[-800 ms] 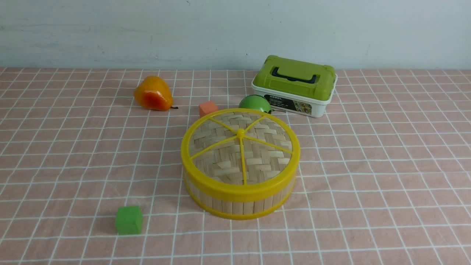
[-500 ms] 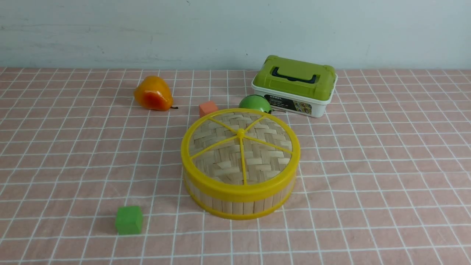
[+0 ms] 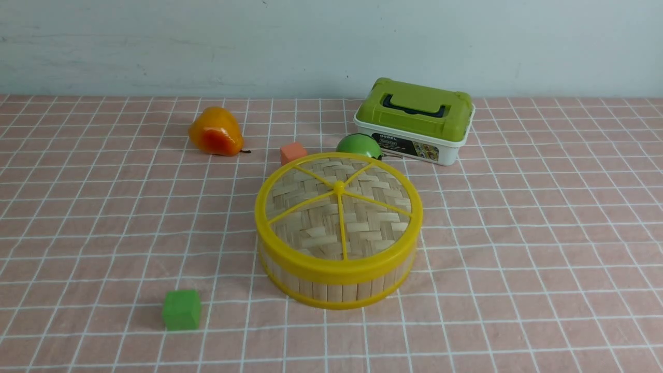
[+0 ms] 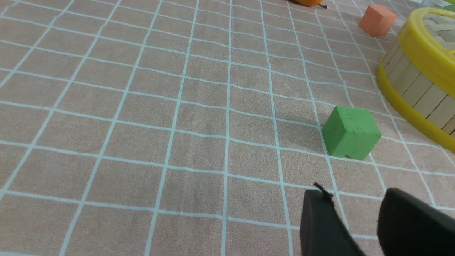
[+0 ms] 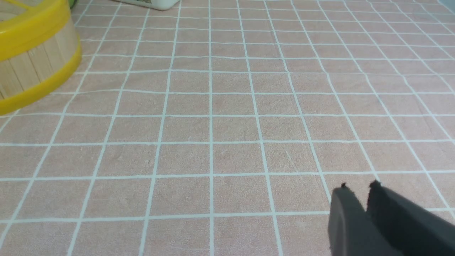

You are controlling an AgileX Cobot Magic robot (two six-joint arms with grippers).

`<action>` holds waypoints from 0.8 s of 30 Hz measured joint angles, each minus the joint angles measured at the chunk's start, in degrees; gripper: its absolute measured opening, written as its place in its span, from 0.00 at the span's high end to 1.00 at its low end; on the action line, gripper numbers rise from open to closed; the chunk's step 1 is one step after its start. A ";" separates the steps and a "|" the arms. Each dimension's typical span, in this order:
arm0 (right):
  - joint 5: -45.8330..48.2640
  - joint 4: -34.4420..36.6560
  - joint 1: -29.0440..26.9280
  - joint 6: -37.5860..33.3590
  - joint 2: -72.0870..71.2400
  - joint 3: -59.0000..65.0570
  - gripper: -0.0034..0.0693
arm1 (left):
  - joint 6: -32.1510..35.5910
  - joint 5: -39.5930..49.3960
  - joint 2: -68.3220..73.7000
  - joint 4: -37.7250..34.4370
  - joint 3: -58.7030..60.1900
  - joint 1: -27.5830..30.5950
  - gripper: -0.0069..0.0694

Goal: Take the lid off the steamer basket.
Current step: Use the right arm to lift the lid of the steamer

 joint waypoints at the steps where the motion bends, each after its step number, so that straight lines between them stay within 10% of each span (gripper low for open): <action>1: 0.00 0.00 0.00 0.00 0.00 0.00 0.86 | 0.00 0.00 0.00 0.00 0.00 0.00 0.60; 24: 0.05 0.00 0.00 0.00 0.00 -0.01 0.83 | 0.00 0.00 0.00 0.00 0.00 0.00 0.60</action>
